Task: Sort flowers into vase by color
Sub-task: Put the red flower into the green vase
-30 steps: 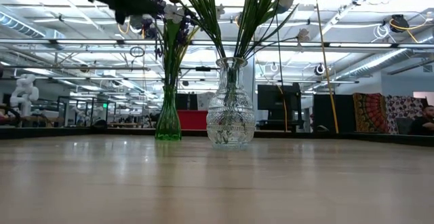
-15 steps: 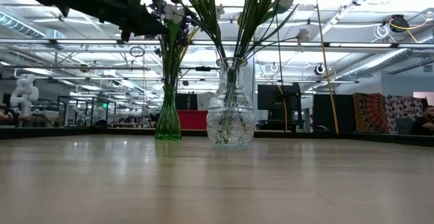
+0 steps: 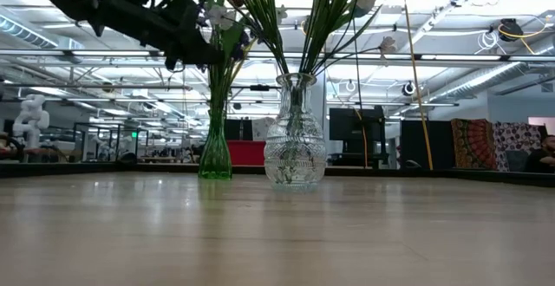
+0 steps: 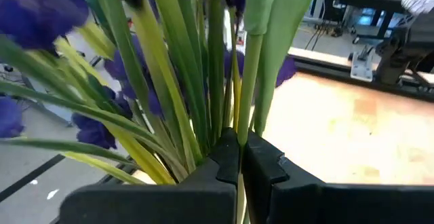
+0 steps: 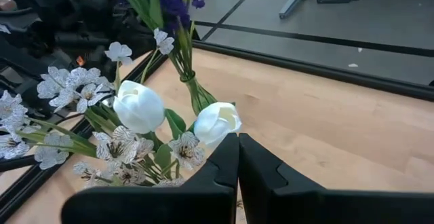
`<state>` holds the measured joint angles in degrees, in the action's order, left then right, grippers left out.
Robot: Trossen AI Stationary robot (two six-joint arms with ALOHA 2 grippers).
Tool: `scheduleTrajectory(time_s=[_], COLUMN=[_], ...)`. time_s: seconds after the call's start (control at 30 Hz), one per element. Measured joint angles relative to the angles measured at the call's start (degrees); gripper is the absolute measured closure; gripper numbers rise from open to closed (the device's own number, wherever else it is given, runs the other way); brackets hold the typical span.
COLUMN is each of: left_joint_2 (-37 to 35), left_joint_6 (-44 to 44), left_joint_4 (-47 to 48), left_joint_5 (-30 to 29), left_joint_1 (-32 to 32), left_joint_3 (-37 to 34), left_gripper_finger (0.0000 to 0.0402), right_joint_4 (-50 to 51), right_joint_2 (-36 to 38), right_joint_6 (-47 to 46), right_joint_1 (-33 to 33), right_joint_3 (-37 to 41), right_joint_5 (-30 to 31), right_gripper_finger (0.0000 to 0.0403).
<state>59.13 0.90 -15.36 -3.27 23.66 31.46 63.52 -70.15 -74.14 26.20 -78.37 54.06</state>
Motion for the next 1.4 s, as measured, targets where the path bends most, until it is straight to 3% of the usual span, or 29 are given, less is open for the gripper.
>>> scheduleTrajectory(time_s=[0.6, 1.03, 1.4], left_joint_2=[6.4, 4.3, -5.2], left_joint_6=[7.5, 9.2, 5.8], left_joint_4=[4.5, 9.2, 26.5], left_joint_5=[0.4, 3.2, 3.1], left_joint_1=[0.0, -0.1, 0.0], left_joint_3=[0.0, 0.4, 6.3], left_gripper_finger=[0.0388, 0.0221, 0.0210], right_joint_4=[0.1, 0.1, 0.1], right_joint_2=[-0.1, -0.2, -0.2], right_joint_6=[2.0, 2.0, 2.3], right_joint_1=[0.0, -0.4, -0.6], right_joint_3=[0.0, 0.0, 0.0], right_joint_5=[0.0, 0.1, 0.5], right_gripper_finger=[0.0403, 0.0403, 0.0403])
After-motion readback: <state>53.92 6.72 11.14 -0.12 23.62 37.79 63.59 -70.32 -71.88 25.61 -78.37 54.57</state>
